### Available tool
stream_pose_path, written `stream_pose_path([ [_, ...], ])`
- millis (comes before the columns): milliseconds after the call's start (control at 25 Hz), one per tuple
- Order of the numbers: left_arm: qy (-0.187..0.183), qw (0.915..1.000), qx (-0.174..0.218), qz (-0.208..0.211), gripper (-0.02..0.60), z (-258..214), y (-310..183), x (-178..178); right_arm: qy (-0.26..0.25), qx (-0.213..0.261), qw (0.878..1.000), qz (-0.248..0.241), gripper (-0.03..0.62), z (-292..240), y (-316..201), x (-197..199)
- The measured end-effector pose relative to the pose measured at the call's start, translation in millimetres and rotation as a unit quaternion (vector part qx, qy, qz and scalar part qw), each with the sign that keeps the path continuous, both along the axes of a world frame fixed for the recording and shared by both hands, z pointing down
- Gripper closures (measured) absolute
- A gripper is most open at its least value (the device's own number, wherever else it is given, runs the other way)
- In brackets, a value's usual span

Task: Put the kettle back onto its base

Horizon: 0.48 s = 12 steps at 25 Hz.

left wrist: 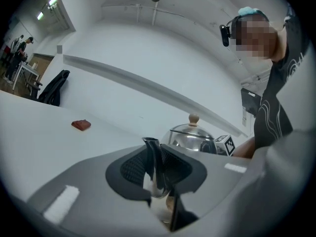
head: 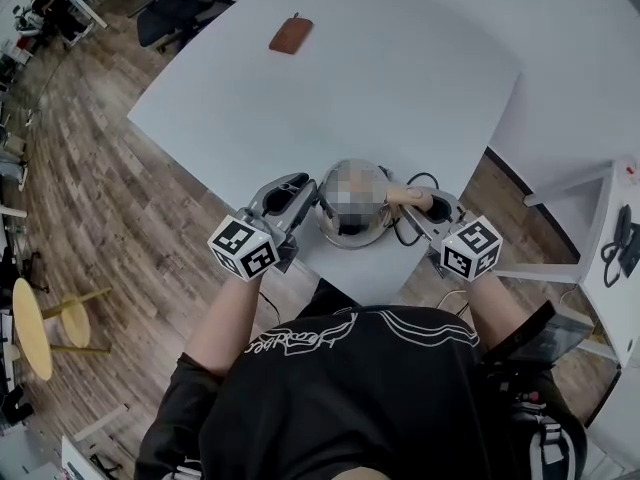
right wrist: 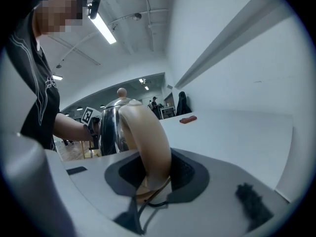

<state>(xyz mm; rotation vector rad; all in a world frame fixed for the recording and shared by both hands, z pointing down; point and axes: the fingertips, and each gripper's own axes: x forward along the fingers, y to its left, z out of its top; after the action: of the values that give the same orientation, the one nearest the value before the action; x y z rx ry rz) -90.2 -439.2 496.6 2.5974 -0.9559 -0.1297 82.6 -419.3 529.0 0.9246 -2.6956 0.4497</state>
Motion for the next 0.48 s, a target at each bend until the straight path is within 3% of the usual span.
stream_pose_path([
  [280, -0.015, 0.9995, 0.029, 0.0, 0.52, 1, 6, -1, 0.005, 0.001, 1.0, 0.016, 0.485, 9, 3, -2],
  [480, -0.017, 0.9997, 0.019, -0.003, 0.518, 8, 6, -2, 0.024, 0.008, 1.0, 0.018, 0.485, 13, 1, -3],
])
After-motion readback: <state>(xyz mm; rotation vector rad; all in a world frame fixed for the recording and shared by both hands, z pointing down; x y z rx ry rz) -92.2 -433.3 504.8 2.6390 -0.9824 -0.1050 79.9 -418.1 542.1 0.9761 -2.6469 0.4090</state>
